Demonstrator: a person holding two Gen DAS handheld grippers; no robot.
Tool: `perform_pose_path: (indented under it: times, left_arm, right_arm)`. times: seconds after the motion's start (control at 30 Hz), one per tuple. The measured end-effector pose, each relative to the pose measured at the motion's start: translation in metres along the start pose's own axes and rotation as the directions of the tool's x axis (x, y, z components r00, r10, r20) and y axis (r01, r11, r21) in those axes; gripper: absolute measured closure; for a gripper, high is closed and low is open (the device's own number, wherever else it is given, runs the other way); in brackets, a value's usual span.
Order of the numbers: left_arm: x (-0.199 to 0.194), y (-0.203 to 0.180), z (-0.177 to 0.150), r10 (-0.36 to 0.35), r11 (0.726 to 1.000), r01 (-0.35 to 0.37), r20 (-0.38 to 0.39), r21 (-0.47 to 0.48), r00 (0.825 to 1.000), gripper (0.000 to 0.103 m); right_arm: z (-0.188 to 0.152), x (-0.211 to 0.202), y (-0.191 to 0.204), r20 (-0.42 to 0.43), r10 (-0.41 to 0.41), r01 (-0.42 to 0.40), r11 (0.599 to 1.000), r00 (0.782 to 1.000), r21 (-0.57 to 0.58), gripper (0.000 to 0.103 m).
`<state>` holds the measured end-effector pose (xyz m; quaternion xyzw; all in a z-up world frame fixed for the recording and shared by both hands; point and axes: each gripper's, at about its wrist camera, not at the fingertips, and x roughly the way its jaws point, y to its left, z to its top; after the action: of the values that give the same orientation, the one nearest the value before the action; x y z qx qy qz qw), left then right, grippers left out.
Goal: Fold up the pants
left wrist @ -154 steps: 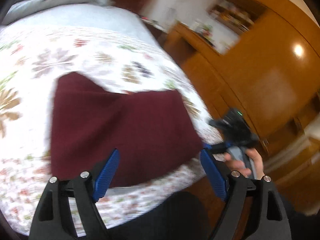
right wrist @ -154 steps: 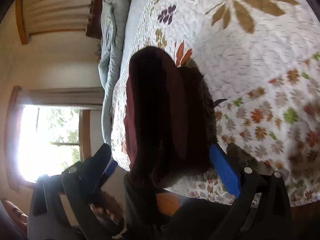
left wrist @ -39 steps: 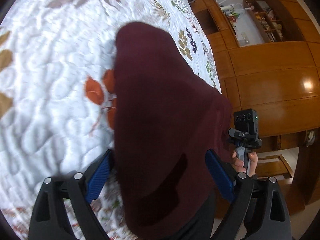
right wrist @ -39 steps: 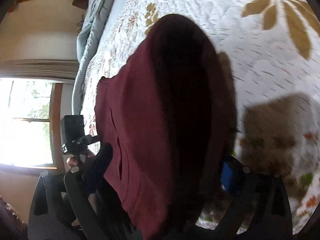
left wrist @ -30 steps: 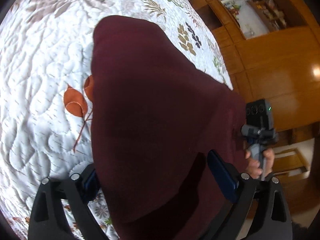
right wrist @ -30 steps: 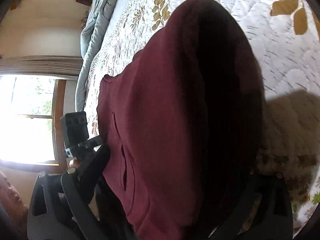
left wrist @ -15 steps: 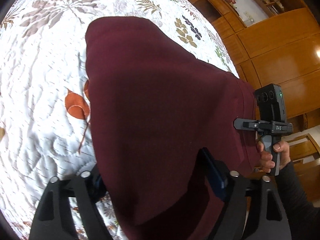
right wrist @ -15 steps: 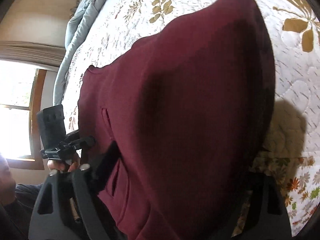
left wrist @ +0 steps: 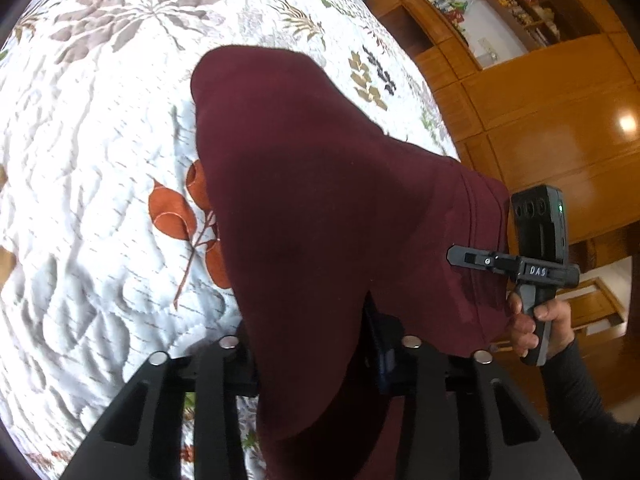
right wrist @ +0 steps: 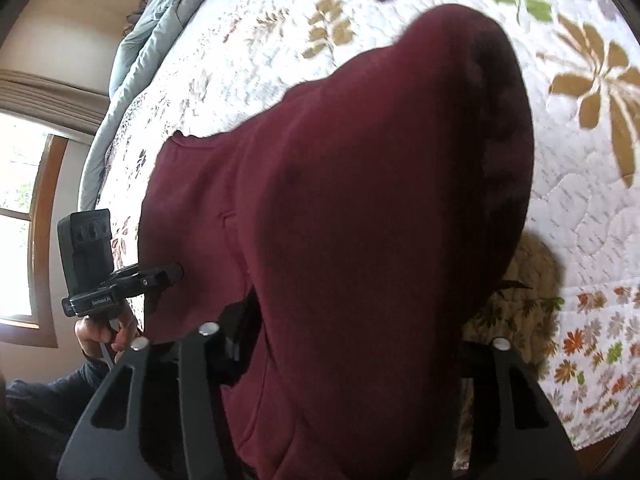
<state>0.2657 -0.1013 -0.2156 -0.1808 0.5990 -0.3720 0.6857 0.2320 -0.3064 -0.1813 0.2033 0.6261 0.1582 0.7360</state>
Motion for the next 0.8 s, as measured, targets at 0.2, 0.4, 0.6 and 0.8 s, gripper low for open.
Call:
perform_pose_path:
  times: [0.2,0.4,0.6,0.8]
  left_arm:
    - [-0.042,-0.01,-0.008,0.002,1.0,-0.004,0.066,0.017,0.998,0.07]
    - [-0.121,0.019,0.0,0.067,0.998,-0.067,0.164,-0.005,0.984,0.07]
    - [-0.207,0.087,0.042,0.164,0.986,-0.155,0.244,-0.055,0.956,0.07]
    - [-0.25,0.185,0.085,0.23,0.969,-0.198,0.246,-0.148,0.942,0.07]
  right_arm:
    - [0.001,-0.025,0.044,0.058,0.009,-0.003,0.994,0.998,-0.105,0.064]
    - [0.03,-0.017,0.111,0.087,0.074,-0.056,0.979,0.993,-0.196,0.064]
    - [0.112,0.045,0.19,0.044,0.163,-0.146,0.954,0.986,-0.263,0.064]
    - [0.184,0.133,0.244,-0.027,0.183,-0.184,0.948,0.983,-0.259,0.064]
